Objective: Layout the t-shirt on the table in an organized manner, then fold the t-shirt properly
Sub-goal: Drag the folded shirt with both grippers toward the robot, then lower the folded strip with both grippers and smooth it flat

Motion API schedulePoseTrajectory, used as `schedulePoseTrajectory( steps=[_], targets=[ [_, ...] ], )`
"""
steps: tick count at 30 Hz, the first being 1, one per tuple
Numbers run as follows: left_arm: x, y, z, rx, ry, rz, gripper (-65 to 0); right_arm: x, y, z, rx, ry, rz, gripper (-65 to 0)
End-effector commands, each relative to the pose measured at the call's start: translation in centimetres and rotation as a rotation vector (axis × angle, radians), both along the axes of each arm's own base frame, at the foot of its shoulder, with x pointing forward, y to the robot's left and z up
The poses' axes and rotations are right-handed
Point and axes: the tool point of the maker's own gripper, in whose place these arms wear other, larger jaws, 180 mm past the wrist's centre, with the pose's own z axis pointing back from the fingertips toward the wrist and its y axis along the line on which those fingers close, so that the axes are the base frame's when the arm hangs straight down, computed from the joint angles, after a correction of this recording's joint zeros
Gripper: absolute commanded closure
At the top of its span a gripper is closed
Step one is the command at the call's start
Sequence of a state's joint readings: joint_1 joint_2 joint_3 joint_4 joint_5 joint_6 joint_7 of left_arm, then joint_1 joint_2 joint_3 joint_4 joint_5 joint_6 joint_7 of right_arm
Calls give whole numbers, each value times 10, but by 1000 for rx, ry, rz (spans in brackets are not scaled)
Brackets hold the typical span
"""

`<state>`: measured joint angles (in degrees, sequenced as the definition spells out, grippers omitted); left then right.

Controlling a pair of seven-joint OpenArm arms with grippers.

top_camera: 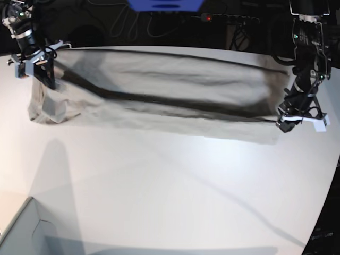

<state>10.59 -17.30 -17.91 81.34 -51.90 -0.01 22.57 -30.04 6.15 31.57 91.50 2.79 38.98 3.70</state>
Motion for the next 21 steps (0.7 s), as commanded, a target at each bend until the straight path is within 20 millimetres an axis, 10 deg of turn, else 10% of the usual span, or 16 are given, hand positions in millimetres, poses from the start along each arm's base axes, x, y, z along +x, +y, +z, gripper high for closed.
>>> schedulePoseTrajectory(
  steps=[1,9,21],
  targets=[
    [8,6,15,16,-48,3,-1,6,-5,16,-5,-55,10,0],
    [11,2,27,23,-77,-14,-1,-3,-26,20,-34,-57,-53,0],
    [7,2,22,20,-62,-13,-1,-15,3,53,-50,-111,-51,0]
  ],
)
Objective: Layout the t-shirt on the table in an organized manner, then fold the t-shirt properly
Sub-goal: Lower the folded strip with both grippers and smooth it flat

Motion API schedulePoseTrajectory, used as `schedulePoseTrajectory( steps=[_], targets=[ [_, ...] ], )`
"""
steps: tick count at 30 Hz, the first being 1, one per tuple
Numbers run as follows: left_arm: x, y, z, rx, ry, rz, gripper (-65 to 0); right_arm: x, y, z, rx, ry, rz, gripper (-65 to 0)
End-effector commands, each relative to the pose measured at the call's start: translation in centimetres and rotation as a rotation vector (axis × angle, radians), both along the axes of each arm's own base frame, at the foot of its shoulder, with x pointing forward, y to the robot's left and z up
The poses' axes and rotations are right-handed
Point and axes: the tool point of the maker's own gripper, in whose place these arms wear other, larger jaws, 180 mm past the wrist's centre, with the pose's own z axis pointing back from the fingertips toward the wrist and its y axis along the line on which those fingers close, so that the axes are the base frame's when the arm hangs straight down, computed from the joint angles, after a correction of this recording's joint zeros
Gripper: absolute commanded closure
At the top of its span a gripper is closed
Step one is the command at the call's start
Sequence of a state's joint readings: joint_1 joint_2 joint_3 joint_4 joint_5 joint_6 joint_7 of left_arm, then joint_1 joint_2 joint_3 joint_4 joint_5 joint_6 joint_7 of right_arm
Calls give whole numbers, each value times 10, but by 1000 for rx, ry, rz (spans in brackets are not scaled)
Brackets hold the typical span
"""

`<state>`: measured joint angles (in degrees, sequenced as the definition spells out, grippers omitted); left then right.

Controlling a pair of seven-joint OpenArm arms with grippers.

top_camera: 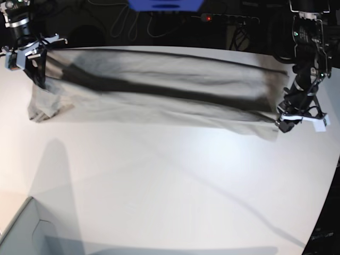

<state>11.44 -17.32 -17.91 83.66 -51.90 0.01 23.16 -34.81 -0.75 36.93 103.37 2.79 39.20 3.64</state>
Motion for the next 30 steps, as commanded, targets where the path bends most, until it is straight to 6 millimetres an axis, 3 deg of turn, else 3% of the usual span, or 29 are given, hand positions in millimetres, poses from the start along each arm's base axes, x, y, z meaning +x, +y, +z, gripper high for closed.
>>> schedulePoseTrajectory(
  steps=[1,8,21,30],
  targets=[
    [7,7,14,16,-47,6,-1,-2,-3,3,5,-15,8,0],
    [3,7,11,18,-37,4,-1,-21,-9,-12,10,51,6,0],
    [-1,6,9,18,-29,3,-1,-38,-4,2,-14,39,37,0],
    [-3,6,7,16,-23,4,-1,-46,-7,-13,12,73,14,0]
  ],
)
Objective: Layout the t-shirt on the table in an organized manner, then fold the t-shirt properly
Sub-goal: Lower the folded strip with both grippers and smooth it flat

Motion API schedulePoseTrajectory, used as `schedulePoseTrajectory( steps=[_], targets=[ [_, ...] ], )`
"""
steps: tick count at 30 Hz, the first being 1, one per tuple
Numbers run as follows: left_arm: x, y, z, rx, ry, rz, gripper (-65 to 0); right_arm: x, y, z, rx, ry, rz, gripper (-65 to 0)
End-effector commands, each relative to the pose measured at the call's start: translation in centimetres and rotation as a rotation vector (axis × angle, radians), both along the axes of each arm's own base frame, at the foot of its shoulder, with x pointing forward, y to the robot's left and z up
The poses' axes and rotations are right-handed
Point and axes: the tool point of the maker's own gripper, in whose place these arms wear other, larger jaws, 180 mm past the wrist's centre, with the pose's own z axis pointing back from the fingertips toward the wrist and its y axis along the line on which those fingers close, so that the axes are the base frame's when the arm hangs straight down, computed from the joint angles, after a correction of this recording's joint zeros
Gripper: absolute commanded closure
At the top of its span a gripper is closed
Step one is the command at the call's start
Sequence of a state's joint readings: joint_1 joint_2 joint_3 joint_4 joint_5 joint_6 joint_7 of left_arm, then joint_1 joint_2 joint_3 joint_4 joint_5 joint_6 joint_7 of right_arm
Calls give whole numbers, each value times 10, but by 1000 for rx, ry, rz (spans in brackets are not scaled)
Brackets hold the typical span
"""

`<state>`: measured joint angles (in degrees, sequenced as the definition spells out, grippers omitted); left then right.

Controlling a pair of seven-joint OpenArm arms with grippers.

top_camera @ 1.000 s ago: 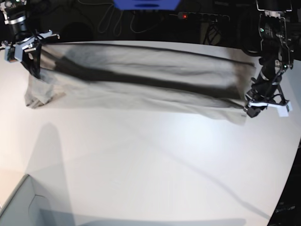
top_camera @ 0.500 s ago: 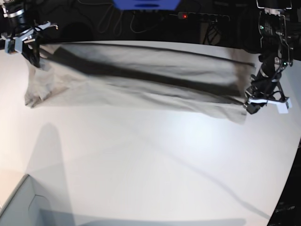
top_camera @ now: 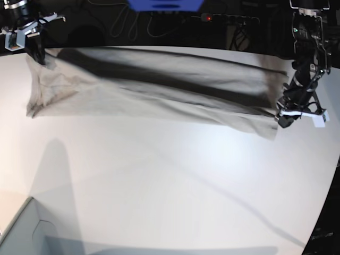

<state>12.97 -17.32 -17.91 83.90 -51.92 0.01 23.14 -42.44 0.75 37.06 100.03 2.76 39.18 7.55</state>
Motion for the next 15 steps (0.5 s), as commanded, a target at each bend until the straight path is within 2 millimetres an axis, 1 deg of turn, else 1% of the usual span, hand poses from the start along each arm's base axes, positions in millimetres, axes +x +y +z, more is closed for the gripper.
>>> schedulePoseTrajectory(
  steps=[1,4,8,15],
  targets=[
    [4,7,10,14,-35,7,-1,5,-1,5,11,-35,7,0],
    [-1,7,5,18,-19,8,-1,7,-9,-16,52,-20,-41,0],
    [-15,6,-6,12,13,12,-1,8,-17,-37,82,8,-69,0],
    [-35,7,-19,14,60,14,-1,25,-24,-57,125,9,-99,0]
  ],
)
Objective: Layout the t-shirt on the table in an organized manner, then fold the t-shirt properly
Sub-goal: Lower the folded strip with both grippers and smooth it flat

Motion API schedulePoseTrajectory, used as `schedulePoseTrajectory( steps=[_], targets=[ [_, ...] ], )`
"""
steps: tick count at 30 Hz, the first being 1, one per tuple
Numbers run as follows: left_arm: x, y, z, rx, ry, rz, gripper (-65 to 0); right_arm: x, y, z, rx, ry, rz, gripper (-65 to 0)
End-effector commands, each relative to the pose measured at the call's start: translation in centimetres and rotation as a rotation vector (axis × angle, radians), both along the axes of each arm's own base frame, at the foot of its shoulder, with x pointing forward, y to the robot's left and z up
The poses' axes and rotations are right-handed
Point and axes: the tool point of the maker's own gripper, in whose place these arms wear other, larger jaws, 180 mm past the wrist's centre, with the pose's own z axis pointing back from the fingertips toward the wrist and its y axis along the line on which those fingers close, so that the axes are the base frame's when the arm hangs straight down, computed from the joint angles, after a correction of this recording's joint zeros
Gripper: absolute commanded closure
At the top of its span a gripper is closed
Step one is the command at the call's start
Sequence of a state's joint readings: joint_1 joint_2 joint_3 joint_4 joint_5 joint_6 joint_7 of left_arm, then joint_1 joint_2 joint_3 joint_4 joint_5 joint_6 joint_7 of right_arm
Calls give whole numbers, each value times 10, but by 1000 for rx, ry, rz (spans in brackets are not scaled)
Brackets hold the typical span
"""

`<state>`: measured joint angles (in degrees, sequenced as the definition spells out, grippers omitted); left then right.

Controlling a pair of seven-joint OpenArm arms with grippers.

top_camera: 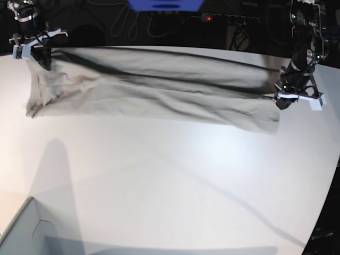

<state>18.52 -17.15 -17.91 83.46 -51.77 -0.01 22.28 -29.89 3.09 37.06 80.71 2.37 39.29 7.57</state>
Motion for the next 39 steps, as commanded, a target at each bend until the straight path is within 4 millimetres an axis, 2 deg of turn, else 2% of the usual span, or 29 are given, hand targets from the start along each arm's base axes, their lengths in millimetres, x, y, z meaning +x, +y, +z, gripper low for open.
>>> schedulePoseTrajectory(
  steps=[1,5,12,17,22,24,26,29,35,39],
  targets=[
    [4,5,9,12,-30,3,-1,5,-7,10,-8,-36,9,0],
    [1,6,4,10,-18,7,-1,9,-10,-2,14,-25,-6,0],
    [-16,16,-27,-3,72,46,-1,9,-11,-22,2,32,8,0],
    [-12,17,-28,-7,68,51,-1,18,-9,-30,-15,53,29,0],
    [-19,20,-39,-16,101,69,-4,30,-6,-31,-38,57,52,0],
    [-20,20,-41,-19,104,70,-6,41,1,-30,-33,41,73,0],
    [-19,16,-39,-25,95,48,-21,42,6,-34,-22,49,84,0],
    [-15,6,-32,-37,50,-14,-110,44,8,-41,-4,60,82,0],
    [-16,0,-27,-41,30,-44,-399,51,4,-46,6,64,75,0],
    [-14,-8,-6,-24,-23,-75,-527,54,2,-47,10,63,71,0]
  ],
)
